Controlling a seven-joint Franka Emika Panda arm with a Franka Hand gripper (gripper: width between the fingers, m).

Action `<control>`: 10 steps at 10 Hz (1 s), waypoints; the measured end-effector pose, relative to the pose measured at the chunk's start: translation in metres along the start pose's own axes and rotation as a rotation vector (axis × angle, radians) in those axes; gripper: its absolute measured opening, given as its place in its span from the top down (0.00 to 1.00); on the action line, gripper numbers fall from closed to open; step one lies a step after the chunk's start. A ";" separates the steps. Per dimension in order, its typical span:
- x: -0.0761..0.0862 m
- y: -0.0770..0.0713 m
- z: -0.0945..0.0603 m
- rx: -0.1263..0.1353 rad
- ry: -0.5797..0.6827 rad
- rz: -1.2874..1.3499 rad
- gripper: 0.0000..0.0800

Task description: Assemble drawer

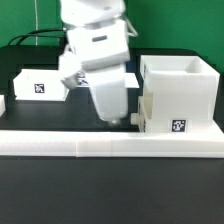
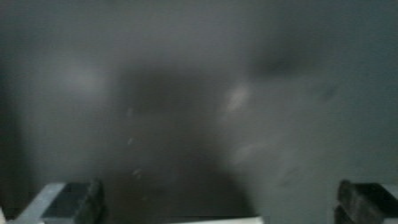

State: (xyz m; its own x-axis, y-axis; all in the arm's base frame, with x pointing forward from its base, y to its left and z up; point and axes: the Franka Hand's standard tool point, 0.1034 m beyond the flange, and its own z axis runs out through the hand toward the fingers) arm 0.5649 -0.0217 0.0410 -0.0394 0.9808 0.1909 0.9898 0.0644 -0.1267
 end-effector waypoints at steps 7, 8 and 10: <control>-0.007 -0.070 -0.016 -0.106 -0.065 0.120 0.19; -0.006 -0.071 -0.016 -0.107 -0.058 0.209 0.19; -0.011 -0.073 -0.017 -0.141 -0.047 0.381 0.19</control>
Offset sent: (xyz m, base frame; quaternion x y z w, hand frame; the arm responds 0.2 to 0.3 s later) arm -0.0782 0.0146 0.0234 -0.0870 0.0421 0.0550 0.9938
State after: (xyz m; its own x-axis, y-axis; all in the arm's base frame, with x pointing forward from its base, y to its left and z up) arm 0.4958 -0.0401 0.0650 0.3306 0.9372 0.1110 0.9438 -0.3276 -0.0449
